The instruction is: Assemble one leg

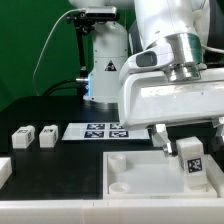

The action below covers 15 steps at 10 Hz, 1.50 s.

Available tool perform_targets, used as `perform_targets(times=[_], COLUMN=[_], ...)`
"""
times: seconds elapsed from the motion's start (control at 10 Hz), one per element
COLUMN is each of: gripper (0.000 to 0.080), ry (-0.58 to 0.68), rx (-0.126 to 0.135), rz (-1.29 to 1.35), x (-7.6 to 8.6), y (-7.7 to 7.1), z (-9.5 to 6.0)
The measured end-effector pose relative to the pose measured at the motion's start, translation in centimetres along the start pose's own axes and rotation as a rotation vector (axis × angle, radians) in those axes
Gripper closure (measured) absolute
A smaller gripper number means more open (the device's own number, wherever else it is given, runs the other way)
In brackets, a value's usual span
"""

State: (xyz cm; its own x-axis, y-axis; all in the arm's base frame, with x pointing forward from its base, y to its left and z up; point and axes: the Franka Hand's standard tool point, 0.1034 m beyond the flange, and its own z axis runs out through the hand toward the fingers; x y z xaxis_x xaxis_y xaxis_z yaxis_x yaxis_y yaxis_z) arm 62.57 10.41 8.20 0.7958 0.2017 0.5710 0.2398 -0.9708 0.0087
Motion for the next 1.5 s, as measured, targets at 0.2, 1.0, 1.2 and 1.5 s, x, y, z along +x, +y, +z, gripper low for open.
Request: perform_targets(times=[0.2, 1.0, 1.2, 1.5], gripper=[0.0151, 0.0150, 0.0150, 0.0150], ry=[0.000, -0.227, -0.393, -0.646], rx=[0.000, 0.069, 0.104, 0.159], rz=[0.000, 0.006, 0.016, 0.032], x=[0.0, 0.7, 0.8, 0.4], y=[0.0, -1.3, -0.8, -1.0], z=[0.0, -2.1, -2.3, -2.5])
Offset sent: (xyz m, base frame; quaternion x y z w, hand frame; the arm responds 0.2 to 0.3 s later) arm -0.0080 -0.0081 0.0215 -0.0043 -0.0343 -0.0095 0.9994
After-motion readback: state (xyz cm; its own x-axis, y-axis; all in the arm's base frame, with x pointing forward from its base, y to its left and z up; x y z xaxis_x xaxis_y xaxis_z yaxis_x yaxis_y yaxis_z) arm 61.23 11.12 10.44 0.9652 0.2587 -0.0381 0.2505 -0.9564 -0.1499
